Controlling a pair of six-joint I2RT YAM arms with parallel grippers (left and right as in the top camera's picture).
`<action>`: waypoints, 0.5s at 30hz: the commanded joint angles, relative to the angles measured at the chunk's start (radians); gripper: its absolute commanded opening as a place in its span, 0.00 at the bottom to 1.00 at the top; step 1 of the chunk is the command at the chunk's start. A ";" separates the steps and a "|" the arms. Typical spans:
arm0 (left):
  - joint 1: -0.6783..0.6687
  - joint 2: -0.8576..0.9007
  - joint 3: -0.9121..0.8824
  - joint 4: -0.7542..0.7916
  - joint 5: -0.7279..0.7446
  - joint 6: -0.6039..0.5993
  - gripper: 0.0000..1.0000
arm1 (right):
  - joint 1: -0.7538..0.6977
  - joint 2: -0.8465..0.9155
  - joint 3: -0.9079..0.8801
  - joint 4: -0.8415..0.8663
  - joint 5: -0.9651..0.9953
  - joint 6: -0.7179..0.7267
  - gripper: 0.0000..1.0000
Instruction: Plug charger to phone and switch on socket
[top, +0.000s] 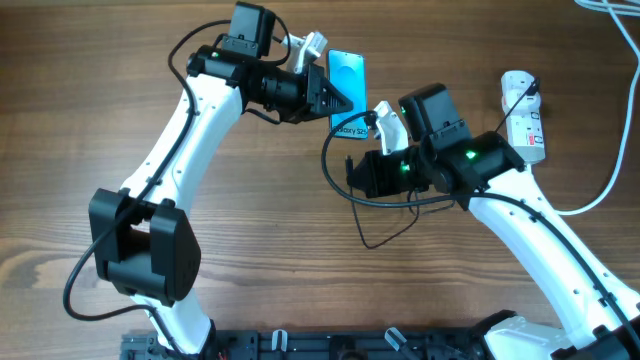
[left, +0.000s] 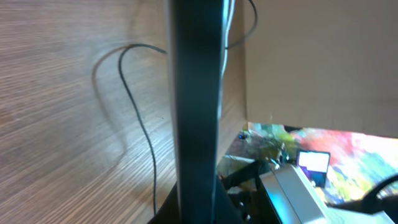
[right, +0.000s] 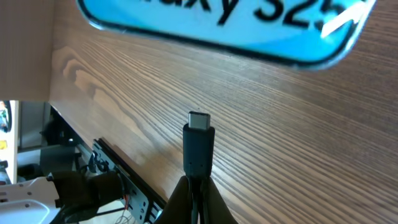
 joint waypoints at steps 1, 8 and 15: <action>-0.002 -0.026 0.008 0.003 0.071 0.047 0.04 | 0.001 -0.020 0.020 0.008 -0.013 0.026 0.04; -0.002 -0.026 0.008 0.002 0.059 0.072 0.04 | 0.002 -0.023 0.080 -0.008 0.027 0.027 0.05; -0.002 -0.026 0.008 -0.002 0.056 0.068 0.04 | 0.002 -0.022 0.131 -0.098 0.146 0.025 0.04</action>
